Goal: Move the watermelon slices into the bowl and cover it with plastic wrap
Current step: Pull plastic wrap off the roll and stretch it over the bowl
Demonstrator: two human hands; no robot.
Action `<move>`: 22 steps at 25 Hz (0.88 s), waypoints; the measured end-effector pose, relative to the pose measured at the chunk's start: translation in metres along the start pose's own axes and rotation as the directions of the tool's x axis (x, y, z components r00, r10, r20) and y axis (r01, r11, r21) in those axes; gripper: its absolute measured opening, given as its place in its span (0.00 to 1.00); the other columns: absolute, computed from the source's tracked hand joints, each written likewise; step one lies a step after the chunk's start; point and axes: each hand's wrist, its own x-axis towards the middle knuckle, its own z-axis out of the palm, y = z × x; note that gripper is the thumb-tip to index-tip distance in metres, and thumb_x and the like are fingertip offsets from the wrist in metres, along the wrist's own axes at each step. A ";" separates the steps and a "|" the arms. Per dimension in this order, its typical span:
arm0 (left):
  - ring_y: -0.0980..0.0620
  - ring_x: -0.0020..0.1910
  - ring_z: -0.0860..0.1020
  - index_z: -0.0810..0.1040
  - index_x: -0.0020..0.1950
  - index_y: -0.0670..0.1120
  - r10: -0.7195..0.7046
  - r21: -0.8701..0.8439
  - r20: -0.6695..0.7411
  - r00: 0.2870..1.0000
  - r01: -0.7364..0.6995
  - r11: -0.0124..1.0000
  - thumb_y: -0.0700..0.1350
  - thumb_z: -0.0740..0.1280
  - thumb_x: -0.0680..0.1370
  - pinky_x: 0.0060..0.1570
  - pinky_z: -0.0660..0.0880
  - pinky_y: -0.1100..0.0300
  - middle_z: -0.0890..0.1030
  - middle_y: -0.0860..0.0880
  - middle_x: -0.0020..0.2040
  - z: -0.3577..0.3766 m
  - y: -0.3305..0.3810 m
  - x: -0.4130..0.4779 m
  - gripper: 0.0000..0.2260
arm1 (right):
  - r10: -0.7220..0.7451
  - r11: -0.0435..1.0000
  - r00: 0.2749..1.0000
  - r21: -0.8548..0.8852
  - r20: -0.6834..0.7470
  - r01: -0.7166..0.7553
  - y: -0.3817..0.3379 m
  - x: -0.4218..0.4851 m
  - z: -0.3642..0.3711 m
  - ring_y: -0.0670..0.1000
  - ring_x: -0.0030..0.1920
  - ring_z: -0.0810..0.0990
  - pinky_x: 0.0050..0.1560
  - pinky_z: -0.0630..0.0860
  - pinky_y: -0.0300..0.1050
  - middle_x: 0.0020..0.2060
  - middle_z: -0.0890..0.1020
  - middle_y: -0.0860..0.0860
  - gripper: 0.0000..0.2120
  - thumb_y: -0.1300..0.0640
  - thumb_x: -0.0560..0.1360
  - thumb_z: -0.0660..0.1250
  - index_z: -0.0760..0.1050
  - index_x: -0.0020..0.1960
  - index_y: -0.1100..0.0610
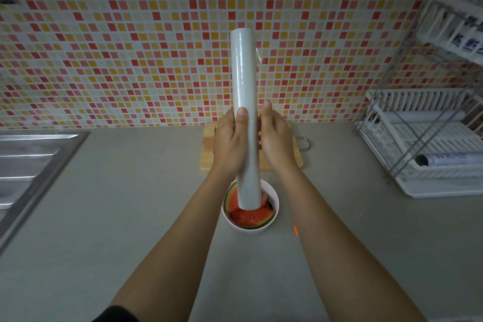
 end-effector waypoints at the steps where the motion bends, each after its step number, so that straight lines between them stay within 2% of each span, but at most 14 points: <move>1: 0.51 0.43 0.79 0.76 0.52 0.46 0.010 0.012 -0.007 1.000 -0.010 1.000 0.55 0.52 0.82 0.43 0.78 0.53 0.80 0.45 0.45 -0.001 0.003 -0.005 0.18 | -0.041 0.999 0.999 -0.023 -0.020 0.041 0.000 0.000 0.001 0.43 0.32 0.78 0.35 0.75 0.37 0.31 0.79 0.49 0.24 0.37 0.76 0.50 0.74 0.39 0.54; 4: 0.53 0.48 0.78 0.76 0.55 0.49 -0.041 0.039 -0.036 0.999 0.043 0.998 0.56 0.51 0.82 0.50 0.77 0.52 0.79 0.51 0.46 0.001 0.004 -0.008 0.17 | -0.106 0.993 0.992 -0.062 -0.068 0.102 0.005 0.006 0.004 0.42 0.27 0.71 0.29 0.67 0.32 0.28 0.74 0.48 0.20 0.46 0.79 0.53 0.72 0.38 0.58; 6: 0.54 0.52 0.77 0.75 0.58 0.51 -0.108 0.054 -0.040 0.993 0.110 0.992 0.60 0.51 0.80 0.55 0.75 0.53 0.77 0.55 0.49 0.003 0.002 -0.010 0.19 | -0.129 0.989 0.987 -0.086 -0.096 0.121 0.008 0.005 0.004 0.41 0.26 0.70 0.28 0.65 0.31 0.27 0.72 0.47 0.17 0.49 0.80 0.53 0.70 0.37 0.57; 7: 0.55 0.53 0.77 0.74 0.59 0.52 -0.124 0.054 -0.037 0.992 0.126 0.991 0.62 0.52 0.79 0.54 0.75 0.55 0.77 0.55 0.50 0.004 0.002 -0.011 0.20 | -0.140 0.987 0.984 -0.095 -0.109 0.130 0.010 0.004 0.003 0.40 0.26 0.70 0.28 0.65 0.31 0.26 0.72 0.46 0.17 0.49 0.80 0.53 0.69 0.36 0.54; 10: 0.63 0.42 0.79 0.72 0.58 0.50 -0.125 0.051 -0.065 0.990 0.128 0.990 0.63 0.61 0.75 0.36 0.74 0.71 0.79 0.54 0.45 0.004 -0.002 -0.015 0.20 | -0.163 0.978 0.977 -0.150 -0.140 0.142 0.016 0.002 0.000 0.38 0.27 0.70 0.28 0.65 0.30 0.26 0.69 0.45 0.17 0.50 0.80 0.53 0.65 0.33 0.49; 12: 0.68 0.37 0.78 0.71 0.54 0.50 -0.132 0.086 -0.084 0.988 0.139 0.987 0.61 0.62 0.76 0.30 0.71 0.74 0.77 0.55 0.42 -0.001 -0.008 -0.014 0.17 | -0.135 0.979 0.979 -0.176 -0.151 0.107 0.022 0.001 -0.002 0.39 0.28 0.70 0.29 0.65 0.30 0.27 0.70 0.45 0.16 0.50 0.80 0.53 0.67 0.36 0.53; 14: 0.63 0.38 0.78 0.71 0.49 0.53 -0.192 0.102 -0.054 0.980 0.197 0.975 0.61 0.59 0.77 0.33 0.71 0.72 0.77 0.55 0.42 -0.005 -0.016 -0.015 0.13 | -0.100 0.976 0.983 -0.206 -0.154 0.067 0.032 -0.001 -0.006 0.41 0.29 0.70 0.30 0.65 0.29 0.28 0.71 0.44 0.14 0.51 0.80 0.53 0.69 0.39 0.54; 16: 0.57 0.46 0.79 0.73 0.53 0.52 -0.293 0.036 0.007 0.956 0.292 0.956 0.61 0.55 0.79 0.44 0.75 0.62 0.79 0.52 0.48 -0.006 -0.025 -0.020 0.16 | -0.054 0.971 0.988 -0.238 -0.148 0.018 0.042 -0.004 -0.009 0.42 0.30 0.69 0.30 0.64 0.28 0.28 0.71 0.44 0.13 0.51 0.80 0.53 0.69 0.39 0.54; 18: 0.52 0.52 0.77 0.71 0.59 0.55 -0.343 -0.016 0.039 0.939 0.344 0.939 0.59 0.51 0.81 0.52 0.74 0.54 0.78 0.50 0.54 -0.003 -0.034 -0.027 0.15 | 0.002 0.964 0.991 -0.262 -0.131 -0.037 0.053 -0.007 -0.010 0.42 0.30 0.69 0.30 0.63 0.33 0.28 0.70 0.44 0.13 0.52 0.80 0.53 0.68 0.39 0.54; 20: 0.53 0.51 0.76 0.70 0.63 0.55 -0.381 0.029 0.029 0.924 0.380 0.924 0.60 0.48 0.80 0.50 0.72 0.55 0.77 0.50 0.55 0.002 -0.040 -0.033 0.18 | 0.053 0.965 0.993 -0.249 -0.107 -0.078 0.062 -0.011 -0.012 0.41 0.31 0.69 0.32 0.59 0.38 0.28 0.71 0.44 0.13 0.53 0.80 0.53 0.68 0.39 0.55; 22: 0.59 0.45 0.75 0.68 0.63 0.54 -0.415 0.113 0.051 0.908 0.407 0.906 0.66 0.50 0.77 0.43 0.70 0.60 0.77 0.53 0.50 0.006 -0.044 -0.037 0.22 | 0.090 0.966 0.991 -0.235 -0.099 -0.111 0.071 -0.014 -0.014 0.42 0.31 0.69 0.33 0.57 0.39 0.28 0.71 0.45 0.14 0.54 0.80 0.53 0.68 0.38 0.56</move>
